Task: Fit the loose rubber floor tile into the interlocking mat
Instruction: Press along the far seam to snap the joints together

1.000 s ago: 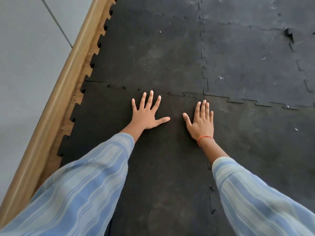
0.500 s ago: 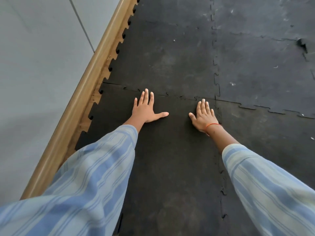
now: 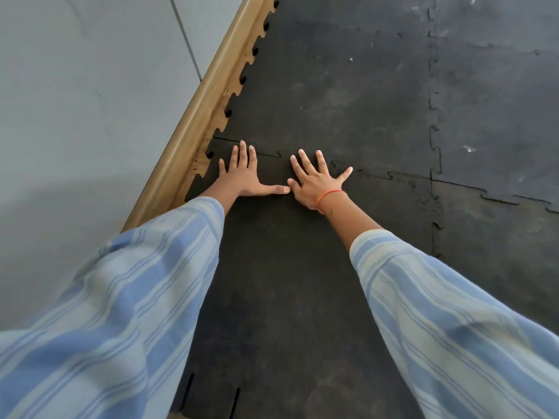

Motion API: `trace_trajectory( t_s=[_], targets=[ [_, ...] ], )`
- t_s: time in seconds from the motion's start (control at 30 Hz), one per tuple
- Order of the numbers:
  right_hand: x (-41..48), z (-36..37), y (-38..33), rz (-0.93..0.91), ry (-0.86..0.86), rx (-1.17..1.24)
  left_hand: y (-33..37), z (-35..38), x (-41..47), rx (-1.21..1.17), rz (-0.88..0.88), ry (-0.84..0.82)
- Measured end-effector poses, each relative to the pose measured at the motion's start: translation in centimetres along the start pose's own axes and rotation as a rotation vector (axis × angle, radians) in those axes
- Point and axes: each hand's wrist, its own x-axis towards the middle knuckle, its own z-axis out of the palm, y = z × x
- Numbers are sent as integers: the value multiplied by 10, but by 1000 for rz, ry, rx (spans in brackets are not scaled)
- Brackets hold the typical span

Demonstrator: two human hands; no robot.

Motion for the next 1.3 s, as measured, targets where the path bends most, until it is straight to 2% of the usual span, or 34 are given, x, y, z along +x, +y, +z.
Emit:
trace_trajectory(
  t_s=[0.17,0.33,0.47,0.57,0.7,0.87,1.07,1.2,1.3],
  targets=[
    [6,-19,10,-16,-115,91,-9,-16,-7,-11,9,-96],
    [-48,18,79,162,83,114,-5,-4,-19,19,11,-85],
    [-93,36,138,383,235,165,25,41,-44,12,39,28],
    [-114,48,156,452,299,196,58,75,-70,16,115,107],
    [-126,55,160,471,285,206,79,94,-88,46,136,162],
    [-136,41,160,485,80,246,80,81,-86,72,129,33],
    [-227,101,104,591,305,234,92,131,-148,54,173,128],
    [-227,101,102,632,277,216,99,164,-188,52,148,207],
    [-213,94,92,708,203,283,102,153,-186,58,122,104]
  ],
)
